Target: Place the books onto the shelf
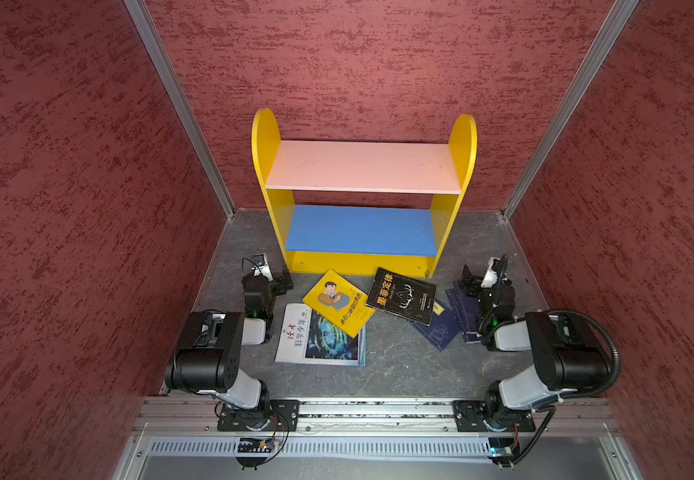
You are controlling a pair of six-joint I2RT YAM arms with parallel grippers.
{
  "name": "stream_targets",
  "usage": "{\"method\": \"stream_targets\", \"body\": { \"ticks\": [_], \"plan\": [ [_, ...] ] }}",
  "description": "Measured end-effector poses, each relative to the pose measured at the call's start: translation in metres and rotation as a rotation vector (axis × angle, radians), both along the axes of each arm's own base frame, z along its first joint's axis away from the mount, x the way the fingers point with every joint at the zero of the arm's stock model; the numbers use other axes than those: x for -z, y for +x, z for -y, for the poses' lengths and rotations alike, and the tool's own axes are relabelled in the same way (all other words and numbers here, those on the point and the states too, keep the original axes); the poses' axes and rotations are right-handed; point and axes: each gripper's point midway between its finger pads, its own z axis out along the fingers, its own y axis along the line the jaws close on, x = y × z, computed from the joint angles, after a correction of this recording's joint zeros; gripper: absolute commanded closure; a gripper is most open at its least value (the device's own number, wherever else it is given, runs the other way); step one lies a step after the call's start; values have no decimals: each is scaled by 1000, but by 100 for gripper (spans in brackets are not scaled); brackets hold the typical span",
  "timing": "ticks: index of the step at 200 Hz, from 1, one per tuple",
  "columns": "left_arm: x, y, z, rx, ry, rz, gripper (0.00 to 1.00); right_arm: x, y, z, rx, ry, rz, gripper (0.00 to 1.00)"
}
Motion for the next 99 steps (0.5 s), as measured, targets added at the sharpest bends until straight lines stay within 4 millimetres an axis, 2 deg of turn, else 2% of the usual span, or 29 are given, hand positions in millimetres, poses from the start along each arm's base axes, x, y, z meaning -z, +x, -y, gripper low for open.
{"method": "stream_targets", "body": {
  "ticks": [47, 65, 83, 99],
  "plan": [
    [0, 0, 0, 0, 0, -5, 1, -1, 0, -2, -12, -3, -2, 1],
    [-3, 3, 0, -2, 1, -26, 1, -8, -1, -6, -36, -7, -16, 1],
    [-22, 11, -2, -11, 1, -37, 1, -37, 6, -9, -55, -4, 10, 1],
    [-53, 18, -2, -15, -16, -7, 1, -73, 11, -13, -80, 13, 70, 1]
  ]
}}
